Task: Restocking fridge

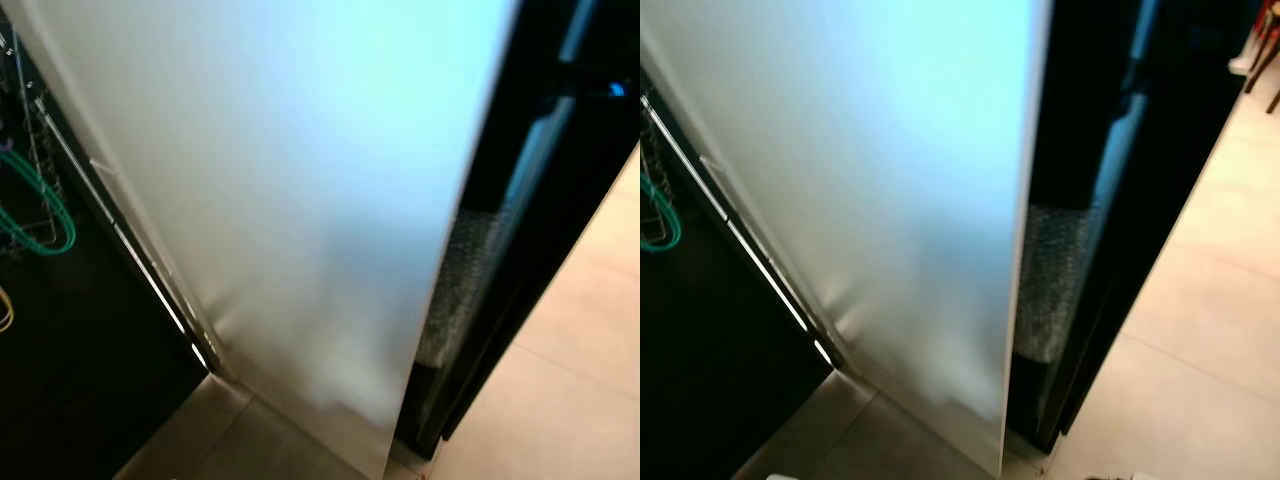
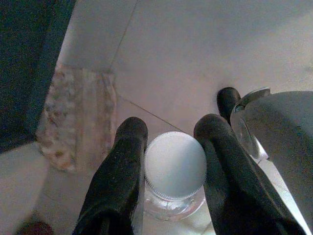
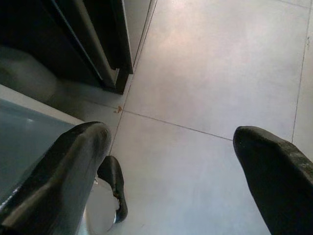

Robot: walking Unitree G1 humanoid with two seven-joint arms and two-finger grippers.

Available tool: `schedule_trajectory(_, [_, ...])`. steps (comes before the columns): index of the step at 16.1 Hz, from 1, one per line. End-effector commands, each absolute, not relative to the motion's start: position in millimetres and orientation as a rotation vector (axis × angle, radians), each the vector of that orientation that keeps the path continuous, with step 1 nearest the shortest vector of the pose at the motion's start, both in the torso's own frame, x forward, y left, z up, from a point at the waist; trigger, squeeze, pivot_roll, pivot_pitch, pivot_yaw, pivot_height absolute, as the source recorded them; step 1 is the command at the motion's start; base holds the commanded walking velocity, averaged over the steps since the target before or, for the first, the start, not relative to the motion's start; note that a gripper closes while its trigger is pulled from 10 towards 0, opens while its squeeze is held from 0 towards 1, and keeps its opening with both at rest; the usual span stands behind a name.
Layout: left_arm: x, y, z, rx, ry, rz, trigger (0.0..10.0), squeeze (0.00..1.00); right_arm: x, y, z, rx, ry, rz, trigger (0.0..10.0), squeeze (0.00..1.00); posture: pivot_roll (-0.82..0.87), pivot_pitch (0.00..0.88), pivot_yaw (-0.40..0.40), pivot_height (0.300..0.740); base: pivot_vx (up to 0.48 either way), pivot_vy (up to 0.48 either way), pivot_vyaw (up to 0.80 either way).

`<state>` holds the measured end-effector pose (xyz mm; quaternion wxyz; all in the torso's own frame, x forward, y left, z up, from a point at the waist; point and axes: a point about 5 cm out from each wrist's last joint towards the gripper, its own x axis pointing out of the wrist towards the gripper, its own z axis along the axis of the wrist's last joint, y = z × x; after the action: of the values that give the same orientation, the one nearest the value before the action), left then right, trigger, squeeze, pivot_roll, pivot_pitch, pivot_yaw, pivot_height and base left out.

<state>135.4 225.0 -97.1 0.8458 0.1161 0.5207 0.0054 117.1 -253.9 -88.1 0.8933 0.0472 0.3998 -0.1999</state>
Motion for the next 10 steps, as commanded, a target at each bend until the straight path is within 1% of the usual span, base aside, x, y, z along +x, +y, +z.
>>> schedule_trajectory(1, [140.7, 227.5, -94.9, 0.273, 1.095, -0.007, 10.0, 0.00, 119.5, -253.5, -86.5, 0.101, 0.801, -0.413, 10.0, 0.00, -0.16, 0.000, 0.107, 0.740, 0.000, 0.000, 0.00])
schedule_trajectory(2, [144.5, 229.5, -93.1, 0.273, 1.087, 0.003, 10.0, 0.00, 122.1, -252.4, -85.3, 0.110, 0.779, -0.418, 10.0, 0.00, -0.17, 0.000, 0.106, 0.740, 0.000, 0.000, 0.00])
schedule_trajectory(3, [151.3, 233.8, -89.7, 0.263, 1.071, 0.035, 10.0, 0.00, 141.1, -252.0, -77.3, 0.097, 0.707, -0.403, 10.0, 0.00, -0.18, 0.000, 0.093, 0.740, 0.000, 0.000, 0.00])
schedule_trajectory(4, [155.6, 236.7, -87.2, 0.264, 1.059, 0.047, 10.0, 0.00, 172.9, -255.6, -61.5, 0.072, 0.615, -0.385, 10.0, 0.00, -0.16, 0.000, 0.069, 0.740, 0.000, 0.000, 0.00])
schedule_trajectory(5, [159.2, 240.7, -84.8, 0.261, 1.049, 0.068, 10.0, 0.00, 186.6, -251.8, -55.4, 0.059, 0.582, -0.348, 10.0, 0.00, -0.14, 0.000, 0.051, 0.740, 0.000, 0.000, 0.00])
schedule_trajectory(6, [160.8, 244.6, -83.1, 0.248, 1.041, 0.098, 10.0, 0.00, 189.4, -245.4, -55.6, 0.049, 0.581, -0.313, 10.0, 0.00, -0.12, 0.000, 0.039, 0.740, 0.000, 0.000, 0.00])
schedule_trajectory(8, [161.2, 252.8, -80.5, 0.198, 1.021, 0.181, 10.0, 0.00, 194.1, -232.6, -57.7, 0.055, 0.597, -0.267, 10.0, 0.00, -0.01, 0.000, -0.022, 0.740, 0.000, 0.000, 0.00])
schedule_trajectory(10, [153.9, 264.6, -79.8, 0.212, 1.037, 0.213, 10.0, 0.00, 202.7, -228.1, -53.5, 0.061, 0.564, -0.263, 10.0, 0.00, 0.01, 0.000, -0.012, 0.740, 0.000, 0.000, 0.00])
